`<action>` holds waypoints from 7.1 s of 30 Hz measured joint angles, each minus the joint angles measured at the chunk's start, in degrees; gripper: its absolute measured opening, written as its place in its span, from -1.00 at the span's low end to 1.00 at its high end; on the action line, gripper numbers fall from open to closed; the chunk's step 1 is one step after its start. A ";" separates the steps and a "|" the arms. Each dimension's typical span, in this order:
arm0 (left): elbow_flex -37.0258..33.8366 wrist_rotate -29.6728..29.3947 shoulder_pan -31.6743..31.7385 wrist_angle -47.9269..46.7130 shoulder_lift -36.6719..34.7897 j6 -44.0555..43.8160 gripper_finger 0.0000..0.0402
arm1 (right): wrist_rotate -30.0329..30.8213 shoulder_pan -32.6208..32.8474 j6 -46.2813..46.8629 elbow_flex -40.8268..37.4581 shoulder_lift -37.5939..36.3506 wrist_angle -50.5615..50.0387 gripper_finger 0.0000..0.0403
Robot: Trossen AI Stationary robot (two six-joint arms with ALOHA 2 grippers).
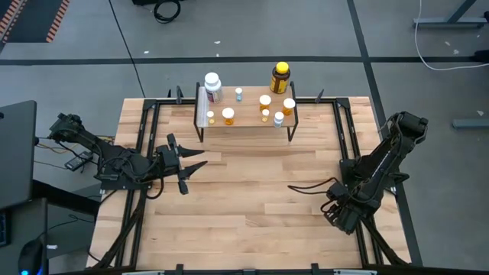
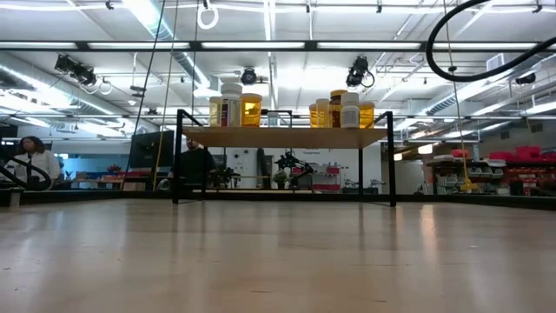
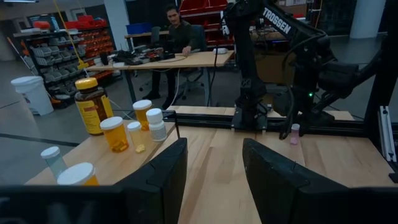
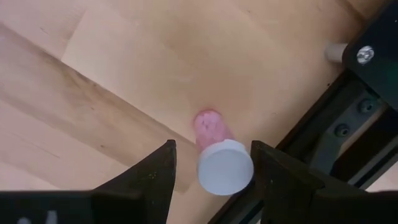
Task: Pick and place medicine bottles onto shelf by color
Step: Put the small pink medicine bottle on the shelf, then adjust the small white medicine bottle on the shelf
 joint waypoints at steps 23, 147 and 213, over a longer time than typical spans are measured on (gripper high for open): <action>0.00 0.02 0.00 0.22 0.00 0.03 -0.19 | -1.18 0.04 -0.91 0.00 0.00 2.03 -0.33; 0.02 0.00 0.11 0.09 0.00 -0.04 -0.19 | 5.73 -75.52 -109.78 87.54 43.08 -18.03 -0.33; 0.02 0.02 0.11 -0.46 0.02 -0.09 -0.19 | 7.67 -76.22 -111.28 85.92 43.04 -14.34 -0.18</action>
